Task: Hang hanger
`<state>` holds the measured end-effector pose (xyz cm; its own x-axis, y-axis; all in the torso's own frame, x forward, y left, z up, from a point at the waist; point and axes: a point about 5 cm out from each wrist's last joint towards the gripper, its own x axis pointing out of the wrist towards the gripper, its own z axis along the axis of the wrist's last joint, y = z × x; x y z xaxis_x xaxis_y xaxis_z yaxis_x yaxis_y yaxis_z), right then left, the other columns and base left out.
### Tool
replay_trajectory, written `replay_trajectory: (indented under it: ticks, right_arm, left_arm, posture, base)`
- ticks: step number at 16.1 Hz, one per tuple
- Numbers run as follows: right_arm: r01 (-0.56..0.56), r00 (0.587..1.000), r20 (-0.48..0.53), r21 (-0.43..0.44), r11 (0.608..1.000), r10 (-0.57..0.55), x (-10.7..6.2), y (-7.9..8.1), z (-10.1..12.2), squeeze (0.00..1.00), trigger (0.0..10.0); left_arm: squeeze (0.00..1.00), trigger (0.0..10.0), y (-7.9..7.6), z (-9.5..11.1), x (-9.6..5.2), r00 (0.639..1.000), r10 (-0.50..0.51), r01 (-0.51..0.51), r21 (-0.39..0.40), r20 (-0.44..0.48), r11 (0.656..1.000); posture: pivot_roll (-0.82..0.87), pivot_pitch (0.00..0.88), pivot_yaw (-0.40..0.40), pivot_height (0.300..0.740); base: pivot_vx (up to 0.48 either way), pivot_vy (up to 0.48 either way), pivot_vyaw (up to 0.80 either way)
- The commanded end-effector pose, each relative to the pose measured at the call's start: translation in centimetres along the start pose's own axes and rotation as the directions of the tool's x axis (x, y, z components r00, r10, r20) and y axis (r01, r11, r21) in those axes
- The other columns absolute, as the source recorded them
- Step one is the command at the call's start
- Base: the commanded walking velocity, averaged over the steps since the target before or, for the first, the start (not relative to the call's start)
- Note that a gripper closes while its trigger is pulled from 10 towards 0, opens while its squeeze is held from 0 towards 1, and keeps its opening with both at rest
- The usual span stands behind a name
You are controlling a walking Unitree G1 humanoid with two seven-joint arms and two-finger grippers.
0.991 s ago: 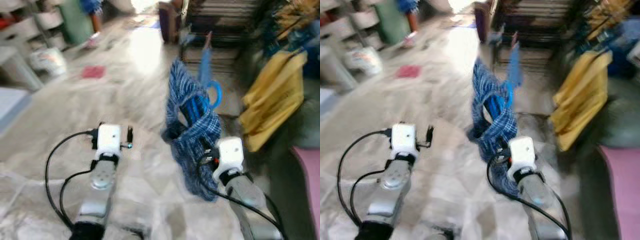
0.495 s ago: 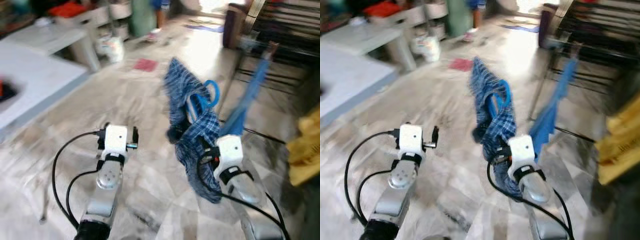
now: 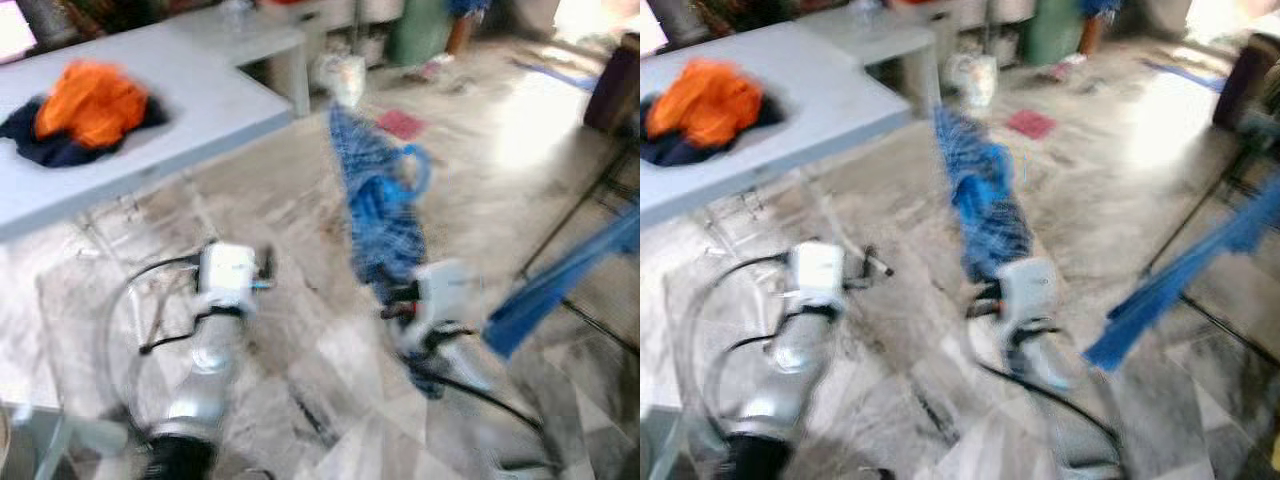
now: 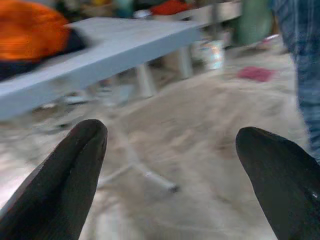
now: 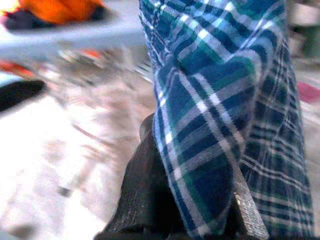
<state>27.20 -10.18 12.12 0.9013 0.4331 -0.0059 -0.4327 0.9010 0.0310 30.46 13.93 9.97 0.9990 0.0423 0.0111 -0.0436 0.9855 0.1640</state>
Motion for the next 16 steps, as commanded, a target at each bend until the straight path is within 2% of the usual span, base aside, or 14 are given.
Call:
replay_trajectory:
  ticks: [1,4,6,8,10,12,15,16]
  right_arm:
    - [-0.014,0.999,0.031,-0.020,1.000,0.014,0.0,-0.2,0.8,0.00,10.0]
    - [-0.037,0.999,0.029,0.037,0.999,0.036,0.6,0.3,1.2,0.00,10.0]
    - [-0.106,0.994,-0.014,0.044,0.993,0.106,0.8,1.0,0.9,0.00,10.0]
    - [-0.184,0.983,-0.004,0.098,0.978,0.185,0.8,1.8,1.7,0.00,10.0]
    - [-0.241,0.970,-0.009,0.107,0.965,0.244,0.4,2.1,2.0,0.00,10.0]
    - [-0.333,0.939,-0.056,0.090,0.939,0.338,-0.7,1.9,2.0,0.00,10.0]
    - [-0.479,0.863,-0.148,0.058,0.876,0.482,-2.6,1.5,1.8,0.00,10.0]
    - [-0.482,0.862,-0.154,0.051,0.875,0.484,-2.6,1.4,1.8,0.00,10.0]
  left_arm:
    - [0.00,10.0,-0.8,0.4,0.0,0.999,-0.028,0.029,-0.007,0.019,1.000]
    - [0.00,10.0,-2.6,1.2,-0.5,0.978,-0.192,0.195,-0.042,0.079,0.980]
    - [0.00,10.0,-3.3,1.5,-0.6,0.969,-0.227,0.231,-0.039,0.096,0.972]
    - [0.00,10.0,-3.6,1.2,-0.7,0.966,-0.245,0.247,-0.024,0.081,0.969]
    - [0.00,10.0,-3.5,1.0,-0.7,0.967,-0.245,0.246,-0.013,0.074,0.969]
    - [0.00,10.0,-2.9,0.6,-0.6,0.972,-0.228,0.227,0.014,0.056,0.974]
    - [0.00,10.0,-2.5,0.2,-0.4,0.973,-0.228,0.227,0.011,0.039,0.974]
    - [0.00,10.0,-2.5,0.2,-0.3,0.972,-0.233,0.232,0.015,0.040,0.973]
  posture:
    - [-0.05,0.063,0.001,0.740]
    - [-0.05,0.059,0.001,0.740]
    - [-0.06,0.057,-0.001,0.740]
    - [-0.06,0.057,-0.002,0.740]
    - [-0.06,0.062,-0.002,0.740]
    - [-0.06,0.066,-0.001,0.740]
    - [-0.07,0.068,0.004,0.740]
    - [-0.07,0.068,0.004,0.740]
  base:
    - [0.000,0.000,0.80]
    - [0.000,0.000,0.80]
    - [0.000,0.000,0.69]
    - [0.000,0.000,0.00]
    - [0.000,0.000,0.00]
    - [0.000,0.000,0.00]
    - [0.000,0.000,0.00]
    - [0.000,0.000,0.00]
